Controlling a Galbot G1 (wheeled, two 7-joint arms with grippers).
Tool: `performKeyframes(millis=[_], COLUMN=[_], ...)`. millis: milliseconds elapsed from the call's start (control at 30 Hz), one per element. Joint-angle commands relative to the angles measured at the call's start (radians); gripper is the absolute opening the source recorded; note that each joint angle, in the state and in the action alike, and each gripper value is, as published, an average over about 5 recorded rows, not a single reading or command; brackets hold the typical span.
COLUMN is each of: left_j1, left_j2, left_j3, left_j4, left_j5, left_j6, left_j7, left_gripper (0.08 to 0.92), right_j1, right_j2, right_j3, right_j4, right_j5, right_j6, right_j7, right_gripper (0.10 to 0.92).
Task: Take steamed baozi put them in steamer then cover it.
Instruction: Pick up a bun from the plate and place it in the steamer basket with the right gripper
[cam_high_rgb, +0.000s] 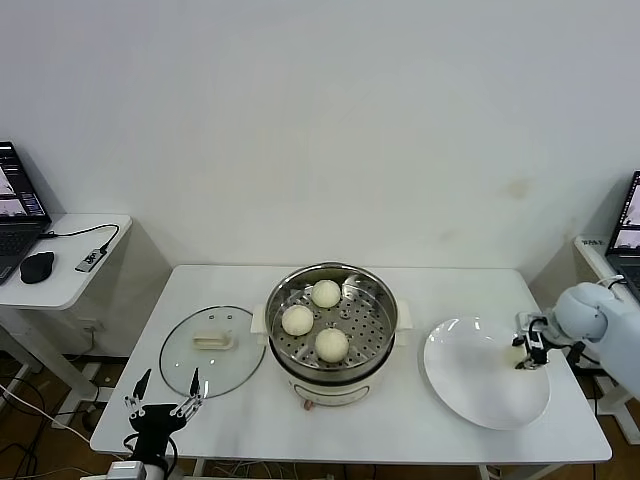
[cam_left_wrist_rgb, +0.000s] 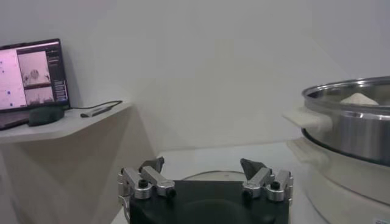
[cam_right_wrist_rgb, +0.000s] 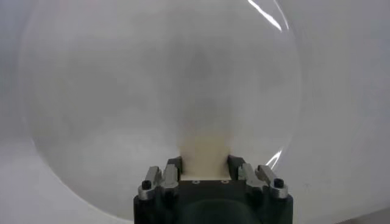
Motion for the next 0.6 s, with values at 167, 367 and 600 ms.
performKeyframes(millis=[167, 367, 600], left_j1=[-0.007, -0.007, -0.003], left_j2=[0.004, 0.005, 0.009], left_j3=[0.018, 0.025, 0.015], left_j4=[-0.005, -0.012, -0.012], left_j5=[0.003, 0.005, -0.002], left_j6=[0.003, 0.005, 0.003], left_j7=[0.001, 0.001, 0.0], left_gripper=[0.823, 0.823, 0.823], right_j1=[0.505, 0.877, 1.038], right_j2=[-0.08, 0.002, 0.192], right_j3=[-0.345, -0.629, -0.757], right_j4=[0.278, 0.353, 0.381], right_j5=[0.3, 0.494, 0.739], right_j6=[-0.106, -0.19, -0.311], right_j7=[-0.01, 0.018, 0.116], right_gripper=[0.5, 0.503, 0.509])
